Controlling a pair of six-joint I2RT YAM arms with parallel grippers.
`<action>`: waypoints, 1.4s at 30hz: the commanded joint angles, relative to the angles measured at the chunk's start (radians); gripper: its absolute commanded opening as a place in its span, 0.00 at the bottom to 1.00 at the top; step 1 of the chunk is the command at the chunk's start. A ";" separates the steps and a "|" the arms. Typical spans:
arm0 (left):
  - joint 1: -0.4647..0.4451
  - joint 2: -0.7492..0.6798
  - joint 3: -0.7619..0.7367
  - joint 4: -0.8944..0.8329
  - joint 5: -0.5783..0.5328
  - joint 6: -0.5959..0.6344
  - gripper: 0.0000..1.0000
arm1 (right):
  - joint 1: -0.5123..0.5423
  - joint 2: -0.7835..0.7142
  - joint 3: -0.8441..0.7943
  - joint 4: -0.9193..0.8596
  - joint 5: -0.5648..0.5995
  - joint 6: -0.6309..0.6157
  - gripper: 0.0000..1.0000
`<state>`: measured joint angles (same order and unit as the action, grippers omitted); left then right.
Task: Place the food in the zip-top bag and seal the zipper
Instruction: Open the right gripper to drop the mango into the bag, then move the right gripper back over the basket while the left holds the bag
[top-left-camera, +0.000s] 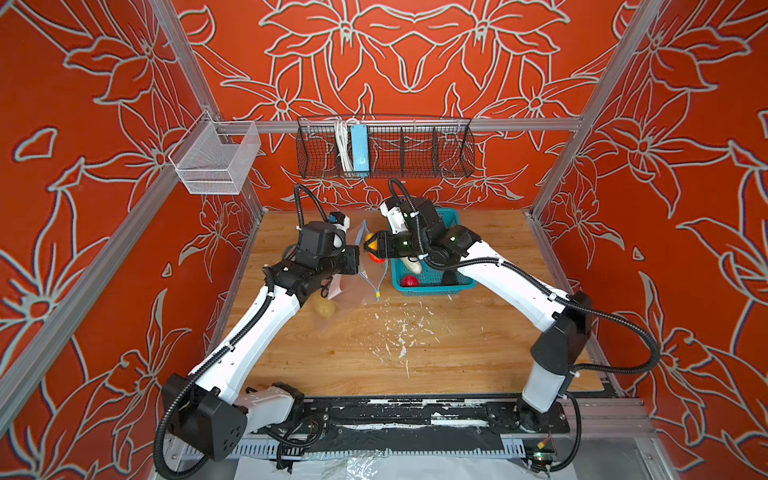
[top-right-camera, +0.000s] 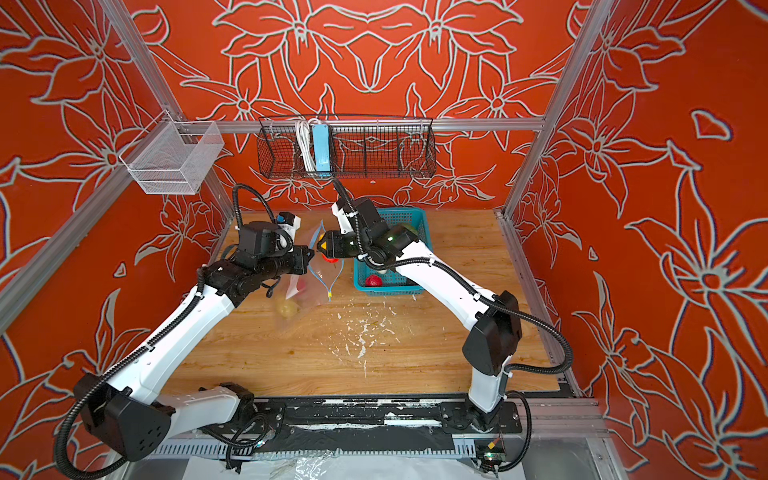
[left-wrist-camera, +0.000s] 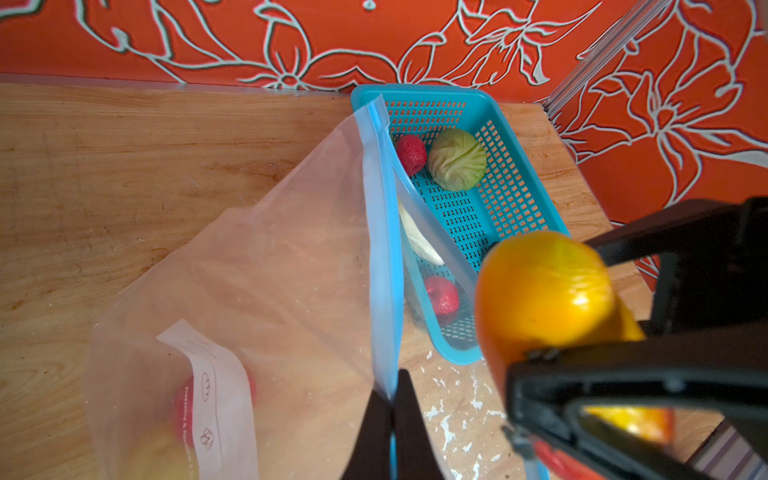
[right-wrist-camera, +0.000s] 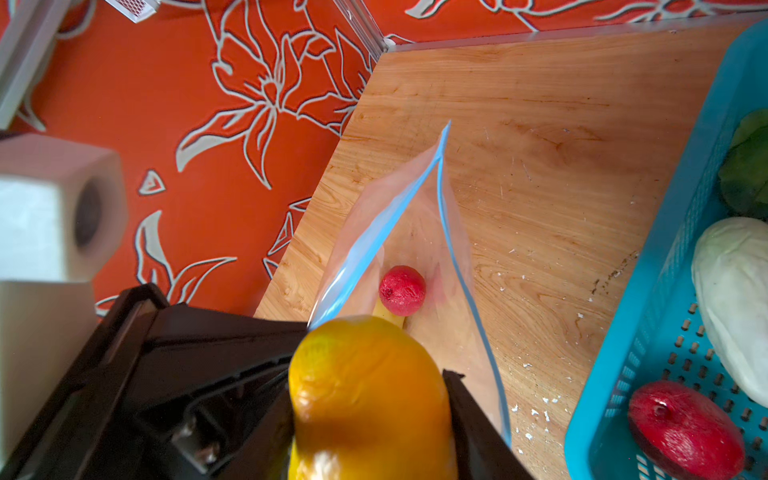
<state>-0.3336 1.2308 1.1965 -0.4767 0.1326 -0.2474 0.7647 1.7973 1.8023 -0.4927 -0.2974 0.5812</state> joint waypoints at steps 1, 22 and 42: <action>0.004 -0.017 -0.006 0.009 -0.003 -0.001 0.00 | 0.016 0.024 0.045 -0.027 0.034 -0.012 0.39; 0.003 -0.022 -0.006 0.008 0.001 -0.001 0.00 | 0.024 0.065 0.121 -0.106 0.102 -0.052 0.67; 0.004 -0.036 -0.006 0.007 -0.003 0.000 0.00 | 0.011 -0.027 0.106 -0.151 0.156 -0.082 0.76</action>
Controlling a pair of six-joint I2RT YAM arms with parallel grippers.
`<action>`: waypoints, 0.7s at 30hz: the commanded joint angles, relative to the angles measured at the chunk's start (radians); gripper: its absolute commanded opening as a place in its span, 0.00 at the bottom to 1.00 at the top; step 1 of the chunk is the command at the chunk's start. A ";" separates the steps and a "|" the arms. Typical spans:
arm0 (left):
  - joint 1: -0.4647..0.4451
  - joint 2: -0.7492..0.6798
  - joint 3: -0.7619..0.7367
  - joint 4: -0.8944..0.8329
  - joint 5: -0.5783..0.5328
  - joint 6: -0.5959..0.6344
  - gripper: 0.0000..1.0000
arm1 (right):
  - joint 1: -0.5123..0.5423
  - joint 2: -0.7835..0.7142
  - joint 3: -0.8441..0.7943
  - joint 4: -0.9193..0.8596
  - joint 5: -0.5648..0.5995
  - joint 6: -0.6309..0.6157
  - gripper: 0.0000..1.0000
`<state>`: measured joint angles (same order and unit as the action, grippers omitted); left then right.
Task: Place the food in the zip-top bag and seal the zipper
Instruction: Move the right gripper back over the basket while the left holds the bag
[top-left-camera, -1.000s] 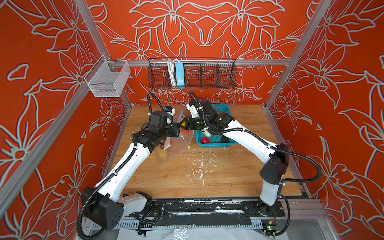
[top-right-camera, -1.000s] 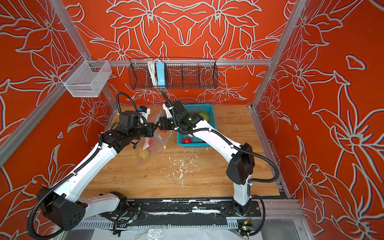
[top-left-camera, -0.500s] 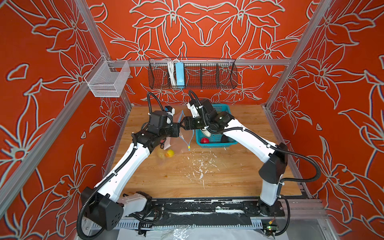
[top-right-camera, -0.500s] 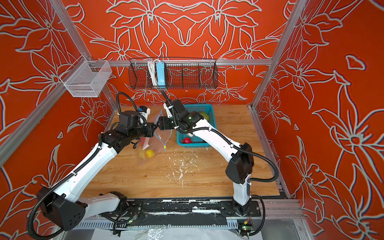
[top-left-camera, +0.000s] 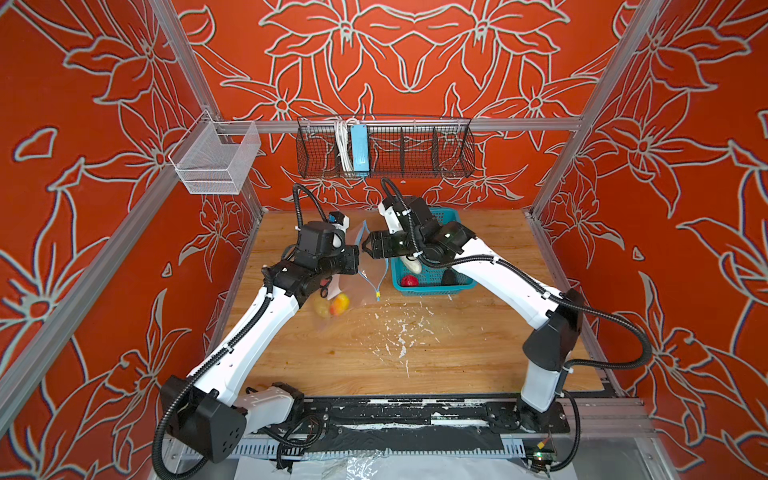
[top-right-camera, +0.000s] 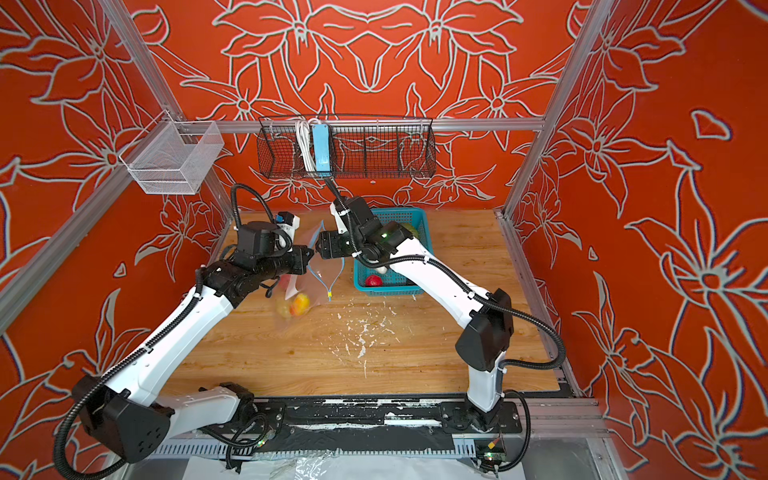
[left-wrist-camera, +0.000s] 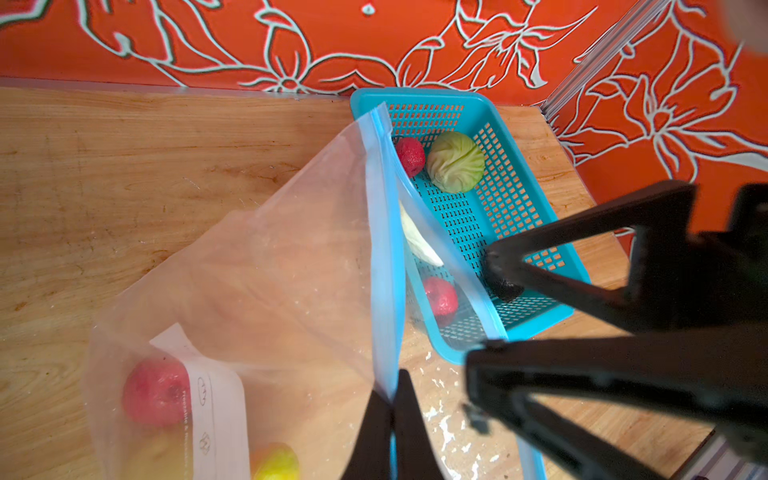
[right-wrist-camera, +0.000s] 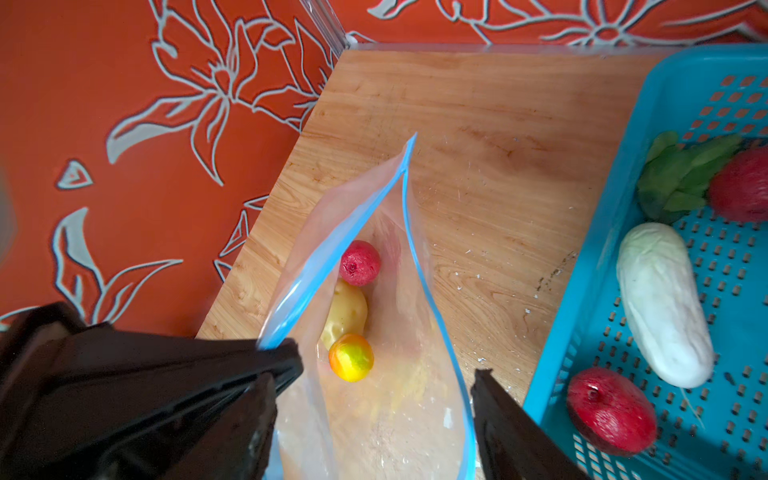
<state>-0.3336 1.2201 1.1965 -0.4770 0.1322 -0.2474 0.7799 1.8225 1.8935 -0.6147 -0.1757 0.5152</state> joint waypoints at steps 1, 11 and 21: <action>0.004 -0.026 -0.008 0.008 -0.002 -0.001 0.00 | -0.006 -0.056 0.015 -0.035 0.039 -0.019 0.76; 0.002 -0.041 -0.020 0.019 -0.011 -0.001 0.00 | -0.025 -0.134 -0.057 -0.060 0.056 0.005 0.98; 0.002 -0.042 -0.020 0.015 -0.029 0.011 0.00 | -0.032 -0.181 -0.065 -0.241 0.169 0.068 0.98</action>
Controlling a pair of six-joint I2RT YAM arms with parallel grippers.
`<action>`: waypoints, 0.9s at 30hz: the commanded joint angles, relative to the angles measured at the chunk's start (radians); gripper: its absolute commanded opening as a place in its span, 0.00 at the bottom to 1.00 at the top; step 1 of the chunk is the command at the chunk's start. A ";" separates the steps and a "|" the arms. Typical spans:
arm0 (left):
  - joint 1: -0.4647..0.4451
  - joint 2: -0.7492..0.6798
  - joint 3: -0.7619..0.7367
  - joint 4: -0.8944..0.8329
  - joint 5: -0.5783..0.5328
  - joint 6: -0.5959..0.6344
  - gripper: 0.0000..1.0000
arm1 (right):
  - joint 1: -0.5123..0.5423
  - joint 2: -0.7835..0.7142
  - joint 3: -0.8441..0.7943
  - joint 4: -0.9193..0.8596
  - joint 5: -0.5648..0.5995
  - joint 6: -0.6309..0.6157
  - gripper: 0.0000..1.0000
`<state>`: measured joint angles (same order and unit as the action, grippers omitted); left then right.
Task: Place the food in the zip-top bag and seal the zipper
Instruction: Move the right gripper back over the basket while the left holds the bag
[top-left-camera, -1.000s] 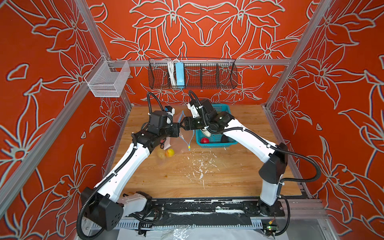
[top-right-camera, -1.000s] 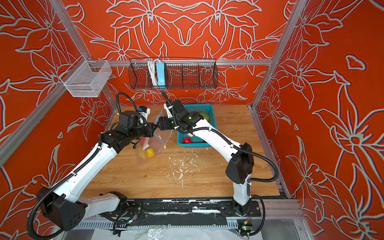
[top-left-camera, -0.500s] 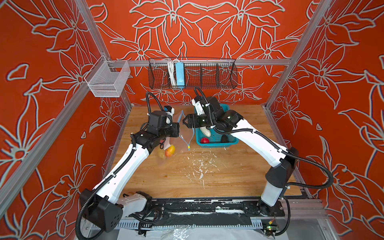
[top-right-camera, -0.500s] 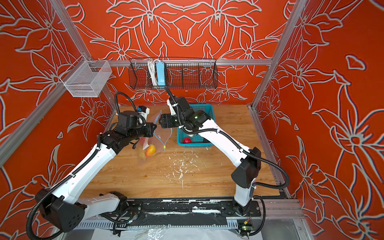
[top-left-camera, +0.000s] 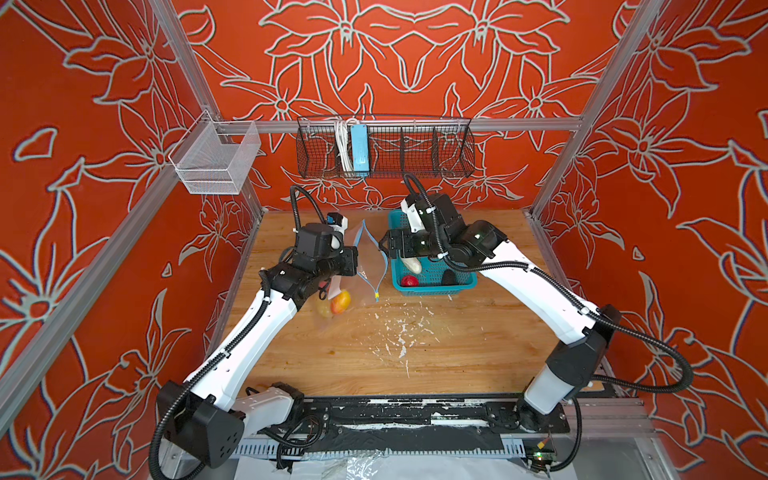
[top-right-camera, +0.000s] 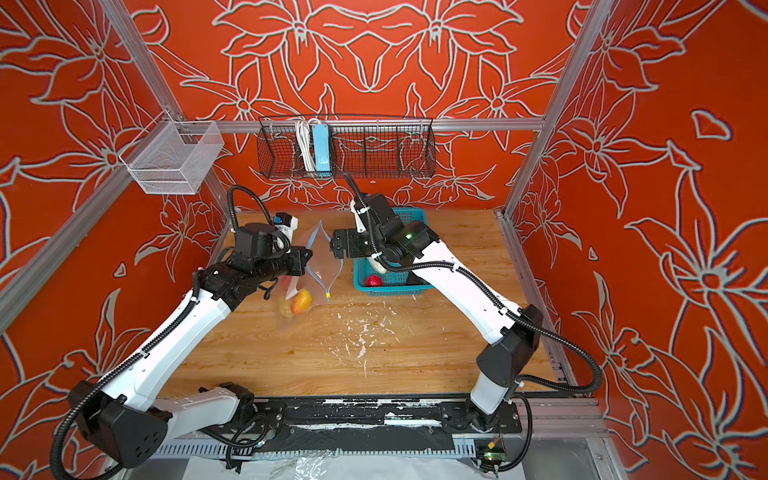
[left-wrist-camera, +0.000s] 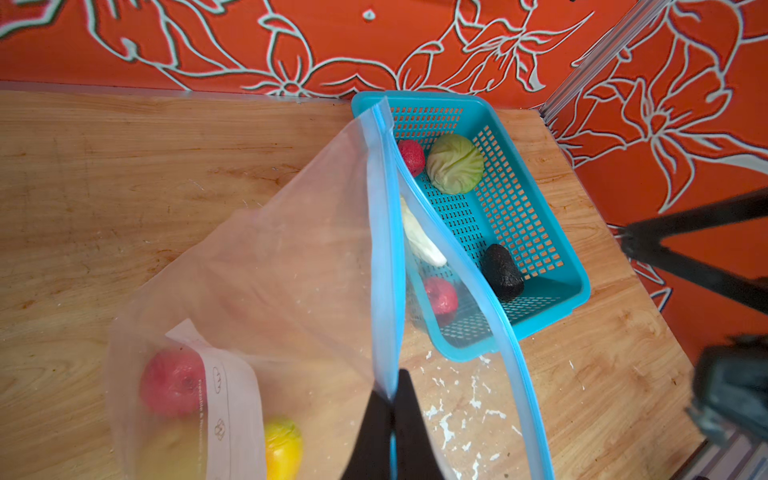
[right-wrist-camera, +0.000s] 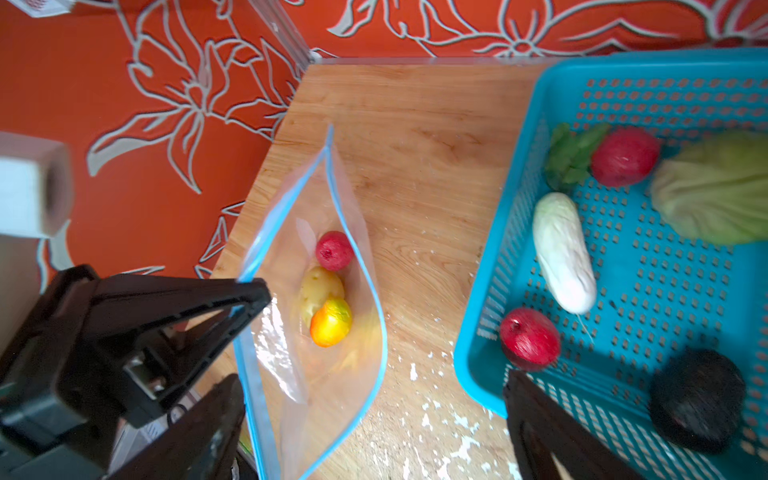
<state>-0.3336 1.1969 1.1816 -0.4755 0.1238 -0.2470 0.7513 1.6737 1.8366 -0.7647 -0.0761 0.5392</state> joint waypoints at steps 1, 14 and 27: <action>0.002 -0.018 -0.005 0.014 -0.023 0.011 0.00 | -0.004 -0.035 -0.010 -0.117 0.096 0.056 0.98; 0.003 -0.017 -0.016 0.026 -0.010 0.003 0.00 | -0.007 -0.015 0.008 -0.376 0.382 0.138 0.98; 0.002 -0.015 -0.042 0.059 -0.007 -0.005 0.00 | -0.142 -0.025 -0.117 -0.272 0.166 0.087 0.98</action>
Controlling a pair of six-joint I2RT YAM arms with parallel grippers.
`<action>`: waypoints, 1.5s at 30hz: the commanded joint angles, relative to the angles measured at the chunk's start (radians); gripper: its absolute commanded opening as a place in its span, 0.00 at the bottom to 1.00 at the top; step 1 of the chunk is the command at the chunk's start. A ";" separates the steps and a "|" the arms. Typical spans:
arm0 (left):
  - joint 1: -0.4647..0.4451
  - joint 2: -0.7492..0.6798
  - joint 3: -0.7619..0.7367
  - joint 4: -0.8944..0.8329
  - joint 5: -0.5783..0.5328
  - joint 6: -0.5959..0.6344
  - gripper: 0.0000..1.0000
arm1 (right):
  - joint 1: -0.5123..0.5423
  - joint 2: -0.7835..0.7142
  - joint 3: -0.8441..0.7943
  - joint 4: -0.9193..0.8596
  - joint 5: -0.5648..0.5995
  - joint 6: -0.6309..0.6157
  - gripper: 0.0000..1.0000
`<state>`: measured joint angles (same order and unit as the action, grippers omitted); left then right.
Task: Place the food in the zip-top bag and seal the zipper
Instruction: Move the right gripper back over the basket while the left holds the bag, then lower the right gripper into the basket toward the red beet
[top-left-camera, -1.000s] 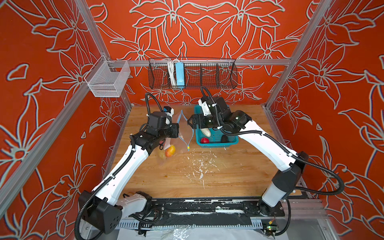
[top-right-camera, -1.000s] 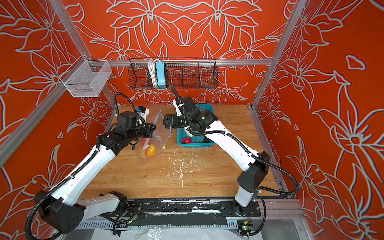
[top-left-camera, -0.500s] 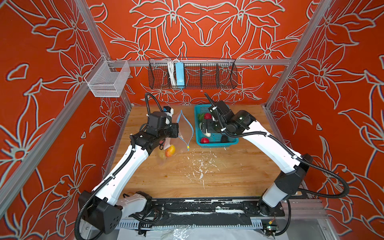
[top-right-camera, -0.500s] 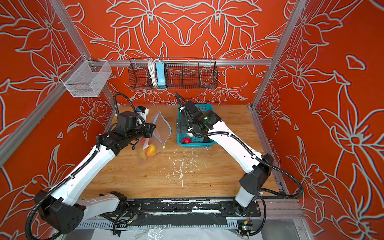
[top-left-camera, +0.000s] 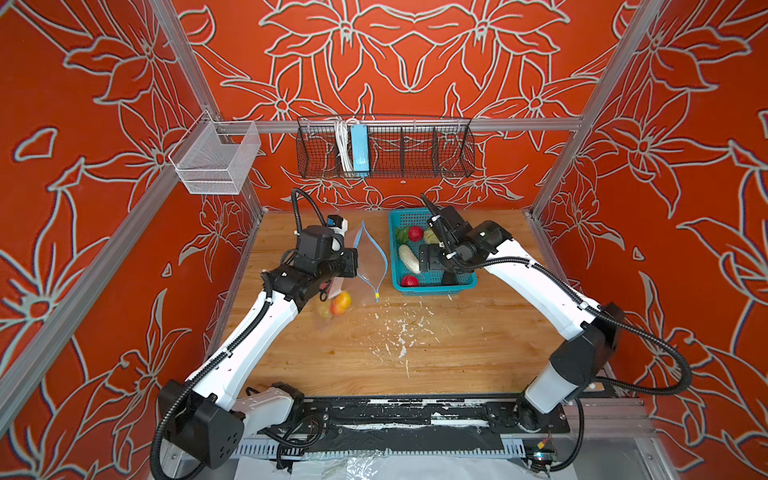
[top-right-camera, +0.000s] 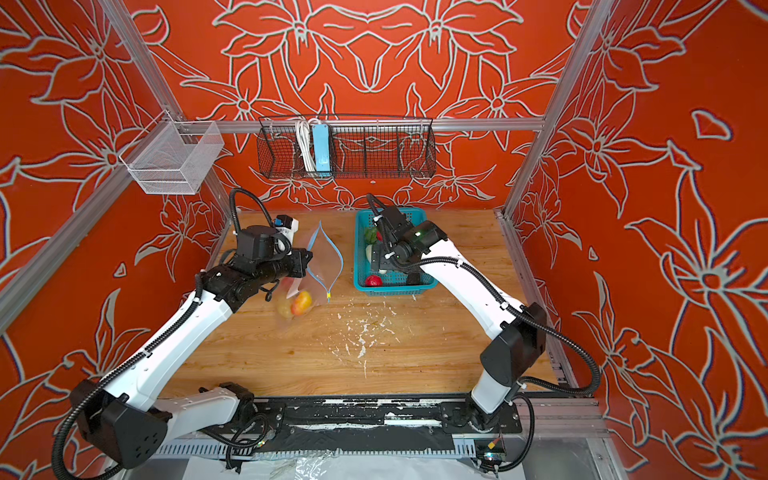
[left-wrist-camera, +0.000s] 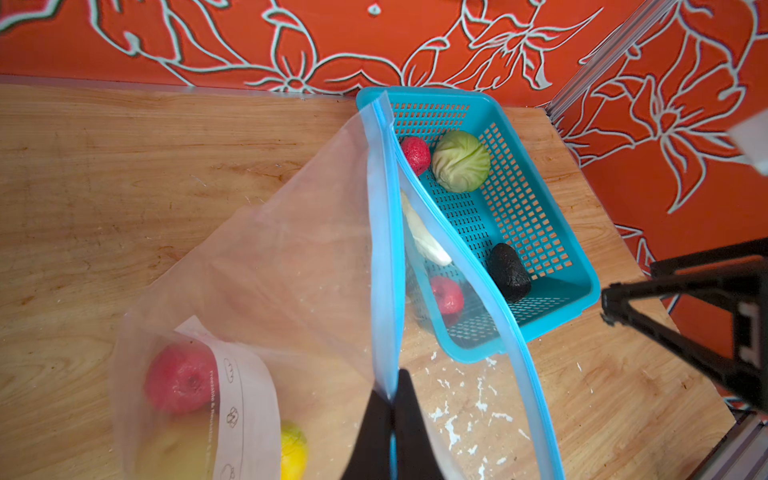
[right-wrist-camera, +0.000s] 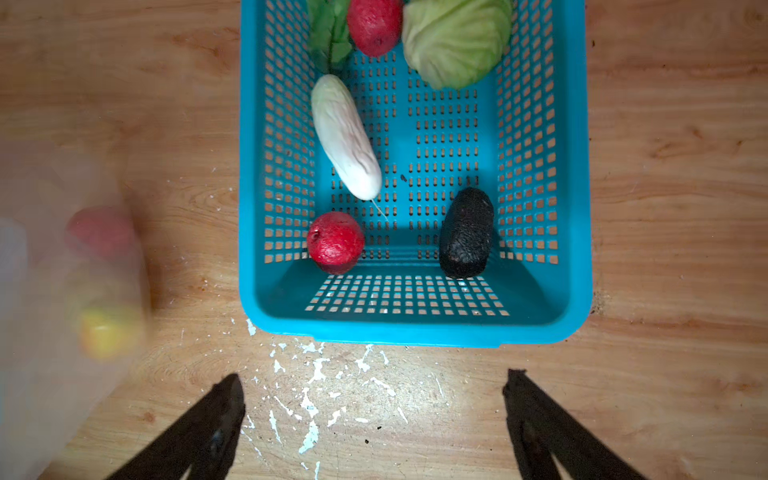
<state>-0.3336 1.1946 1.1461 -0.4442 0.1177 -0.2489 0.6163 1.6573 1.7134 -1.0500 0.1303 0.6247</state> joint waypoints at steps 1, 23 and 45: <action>0.002 -0.009 -0.006 0.029 -0.008 -0.002 0.00 | -0.007 -0.004 0.006 0.020 -0.041 -0.010 0.98; -0.015 -0.019 -0.036 0.047 -0.059 0.010 0.00 | -0.030 0.484 0.380 -0.182 -0.218 -0.174 0.88; -0.028 -0.004 -0.020 0.038 -0.078 0.029 0.00 | -0.057 0.690 0.491 -0.213 -0.216 -0.180 0.80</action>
<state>-0.3595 1.1912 1.1126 -0.4088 0.0391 -0.2317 0.5652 2.3272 2.1765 -1.2198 -0.0929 0.4519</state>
